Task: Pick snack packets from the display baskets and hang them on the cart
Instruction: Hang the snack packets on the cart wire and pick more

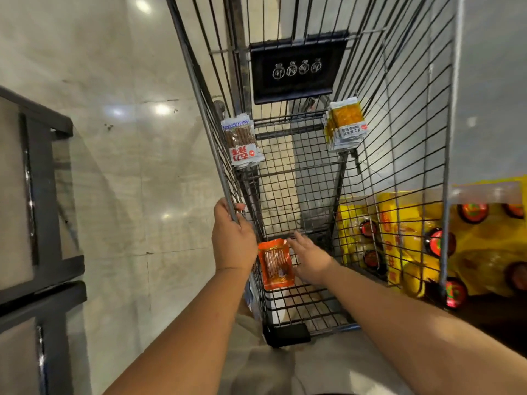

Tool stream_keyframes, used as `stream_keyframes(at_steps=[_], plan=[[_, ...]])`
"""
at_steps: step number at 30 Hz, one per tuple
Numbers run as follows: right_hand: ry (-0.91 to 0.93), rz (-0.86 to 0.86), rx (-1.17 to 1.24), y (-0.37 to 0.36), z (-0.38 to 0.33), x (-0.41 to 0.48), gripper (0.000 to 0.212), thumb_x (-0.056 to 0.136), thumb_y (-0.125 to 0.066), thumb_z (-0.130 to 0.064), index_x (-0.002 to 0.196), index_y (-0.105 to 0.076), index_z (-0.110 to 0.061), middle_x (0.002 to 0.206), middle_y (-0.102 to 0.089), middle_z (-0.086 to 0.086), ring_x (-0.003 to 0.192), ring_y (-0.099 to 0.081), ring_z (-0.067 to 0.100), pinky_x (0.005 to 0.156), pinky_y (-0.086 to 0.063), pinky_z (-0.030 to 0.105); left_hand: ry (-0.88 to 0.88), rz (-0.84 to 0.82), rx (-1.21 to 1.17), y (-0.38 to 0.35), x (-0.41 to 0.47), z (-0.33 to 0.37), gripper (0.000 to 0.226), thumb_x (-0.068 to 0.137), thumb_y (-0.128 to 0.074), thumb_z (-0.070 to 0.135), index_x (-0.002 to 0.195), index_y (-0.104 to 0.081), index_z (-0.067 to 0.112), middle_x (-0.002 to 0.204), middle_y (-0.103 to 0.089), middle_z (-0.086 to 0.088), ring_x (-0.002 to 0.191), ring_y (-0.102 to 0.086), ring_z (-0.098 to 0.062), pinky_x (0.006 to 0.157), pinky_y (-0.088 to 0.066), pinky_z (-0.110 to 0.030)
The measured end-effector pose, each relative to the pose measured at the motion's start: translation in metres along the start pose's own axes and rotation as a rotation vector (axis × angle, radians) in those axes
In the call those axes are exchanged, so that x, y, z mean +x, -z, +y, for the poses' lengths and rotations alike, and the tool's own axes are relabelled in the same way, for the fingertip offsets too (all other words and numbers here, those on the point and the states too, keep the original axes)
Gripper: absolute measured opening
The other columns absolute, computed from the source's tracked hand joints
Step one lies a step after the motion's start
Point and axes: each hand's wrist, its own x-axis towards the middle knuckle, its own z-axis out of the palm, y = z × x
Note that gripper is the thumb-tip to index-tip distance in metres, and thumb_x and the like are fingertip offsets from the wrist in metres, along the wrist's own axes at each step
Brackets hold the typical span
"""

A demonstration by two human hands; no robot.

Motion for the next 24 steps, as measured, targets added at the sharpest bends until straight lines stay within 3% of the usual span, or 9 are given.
stream_keyframes(at_steps=[3,6,9,11,14,17,18,21,24], plan=[[-0.122,-0.036,0.092,0.011,0.0,-0.049,0.073,0.099,-0.057,-0.036,0.161,-0.019,-0.029,0.17,0.0,-0.005,0.154,-0.017,0.021,0.121,-0.026,0.036,-0.009,-0.116,0.012,0.01,0.002,0.009,0.03,0.103,-0.043,0.006,0.122,-0.035,0.028,0.108,-0.058,0.008,0.084,-0.064,-0.021,0.061,-0.055,-0.036],[-0.206,0.021,0.152,0.026,-0.01,-0.1,0.057,0.1,-0.055,-0.033,0.155,-0.037,-0.027,0.162,-0.034,0.003,0.143,-0.041,0.023,0.111,-0.037,0.032,0.028,-0.276,0.158,0.028,0.004,0.024,0.031,0.105,-0.046,0.012,0.131,-0.031,0.011,0.113,-0.06,-0.016,0.072,-0.055,-0.02,0.051,-0.041,-0.026],[-0.237,0.121,0.215,0.034,-0.025,-0.152,0.048,0.1,-0.056,-0.034,0.147,-0.047,-0.025,0.145,-0.055,0.005,0.126,-0.055,0.024,0.098,-0.046,0.033,0.051,-0.451,0.283,0.049,-0.002,0.04,0.051,0.1,-0.061,0.017,0.137,-0.029,0.006,0.124,-0.058,-0.018,0.099,-0.061,-0.033,0.071,-0.043,-0.029],[-0.241,0.203,0.255,0.034,-0.035,-0.182,0.05,0.101,-0.055,-0.035,0.148,-0.045,-0.022,0.147,-0.052,0.006,0.129,-0.052,0.025,0.103,-0.045,0.034,0.031,-0.454,0.353,0.06,-0.009,0.048,0.061,0.093,-0.071,0.014,0.138,-0.032,0.001,0.127,-0.057,-0.018,0.112,-0.06,-0.036,0.083,-0.044,-0.031],[-0.246,0.471,0.314,0.019,-0.046,-0.233,0.06,0.1,-0.057,-0.033,0.155,-0.036,-0.022,0.16,-0.035,0.005,0.146,-0.032,0.026,0.117,-0.029,0.036,-0.059,-0.402,0.454,0.073,-0.034,0.065,0.067,0.081,-0.077,0.013,0.137,-0.044,-0.003,0.132,-0.058,-0.023,0.118,-0.057,-0.039,0.093,-0.05,-0.039],[-0.247,0.728,0.328,0.003,-0.05,-0.282,0.064,0.096,-0.061,-0.032,0.155,-0.036,-0.024,0.16,-0.03,0.002,0.148,-0.025,0.025,0.119,-0.025,0.036,-0.258,-0.381,0.702,0.077,-0.075,0.089,0.085,0.086,-0.073,0.027,0.155,-0.027,0.005,0.159,-0.029,-0.022,0.142,-0.029,-0.04,0.113,-0.035,-0.05],[-0.26,0.793,0.327,0.001,-0.05,-0.3,0.065,0.096,-0.062,-0.033,0.155,-0.036,-0.025,0.16,-0.03,0.002,0.148,-0.025,0.024,0.12,-0.025,0.036,-0.342,-0.421,0.735,0.078,-0.093,0.1,0.086,0.089,-0.071,0.026,0.158,-0.022,0.008,0.162,-0.023,-0.018,0.146,-0.024,-0.038,0.115,-0.031,-0.048],[-0.305,0.926,0.314,-0.004,-0.043,-0.357,0.061,0.095,-0.06,-0.038,0.152,-0.043,-0.024,0.159,-0.033,0.003,0.148,-0.025,0.024,0.12,-0.021,0.035,-0.545,-0.683,0.748,0.067,-0.141,0.129,0.078,0.092,-0.069,0.028,0.157,-0.028,0.014,0.158,-0.036,-0.013,0.145,-0.032,-0.032,0.117,-0.033,-0.045],[-0.374,1.074,0.359,-0.016,-0.027,-0.41,0.06,0.087,-0.052,-0.048,0.143,-0.054,-0.026,0.151,-0.043,0.005,0.142,-0.035,0.028,0.118,-0.03,0.044,-0.805,-0.833,0.846,0.053,-0.192,0.156,0.07,0.096,-0.064,0.038,0.155,-0.033,0.019,0.154,-0.042,-0.006,0.142,-0.036,-0.025,0.117,-0.031,-0.039]])
